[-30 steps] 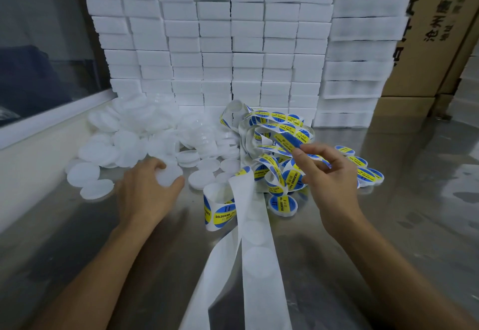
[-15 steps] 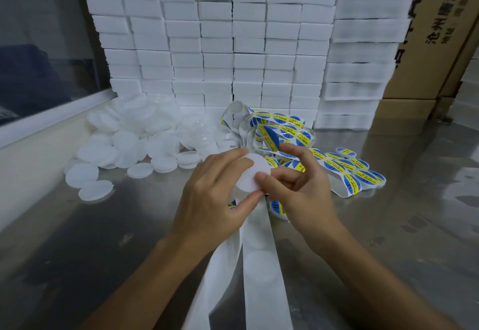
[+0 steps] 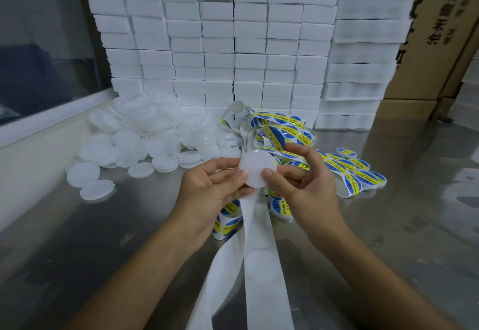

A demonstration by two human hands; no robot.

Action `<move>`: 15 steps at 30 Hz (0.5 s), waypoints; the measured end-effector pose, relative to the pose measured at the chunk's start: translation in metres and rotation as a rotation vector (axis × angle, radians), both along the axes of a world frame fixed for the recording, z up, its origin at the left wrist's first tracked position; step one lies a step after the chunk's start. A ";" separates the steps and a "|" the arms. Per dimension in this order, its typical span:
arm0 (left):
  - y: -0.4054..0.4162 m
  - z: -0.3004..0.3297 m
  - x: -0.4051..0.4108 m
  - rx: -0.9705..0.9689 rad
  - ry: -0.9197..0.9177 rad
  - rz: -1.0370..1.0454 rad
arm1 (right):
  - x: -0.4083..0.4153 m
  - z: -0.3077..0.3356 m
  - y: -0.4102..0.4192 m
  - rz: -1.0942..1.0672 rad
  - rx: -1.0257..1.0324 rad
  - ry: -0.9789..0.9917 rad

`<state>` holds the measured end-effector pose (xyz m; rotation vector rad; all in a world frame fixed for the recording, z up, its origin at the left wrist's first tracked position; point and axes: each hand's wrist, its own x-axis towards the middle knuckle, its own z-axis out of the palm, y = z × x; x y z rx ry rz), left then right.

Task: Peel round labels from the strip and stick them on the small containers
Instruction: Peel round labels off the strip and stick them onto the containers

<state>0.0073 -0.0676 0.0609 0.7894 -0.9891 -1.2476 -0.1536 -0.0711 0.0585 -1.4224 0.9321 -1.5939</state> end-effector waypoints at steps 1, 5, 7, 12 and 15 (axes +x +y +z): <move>-0.001 0.000 0.000 0.019 0.034 -0.001 | 0.000 0.000 0.000 -0.045 -0.010 0.004; -0.003 0.000 0.003 0.067 0.095 0.039 | -0.006 0.005 -0.004 -0.205 -0.045 -0.030; -0.004 -0.001 0.004 0.073 0.101 0.057 | -0.012 0.009 -0.004 -0.193 -0.029 -0.108; -0.003 -0.002 0.001 0.079 0.102 0.070 | -0.009 0.013 0.000 -0.038 0.043 -0.144; -0.003 -0.001 0.001 0.085 0.101 0.065 | -0.003 0.012 0.005 -0.006 0.043 -0.069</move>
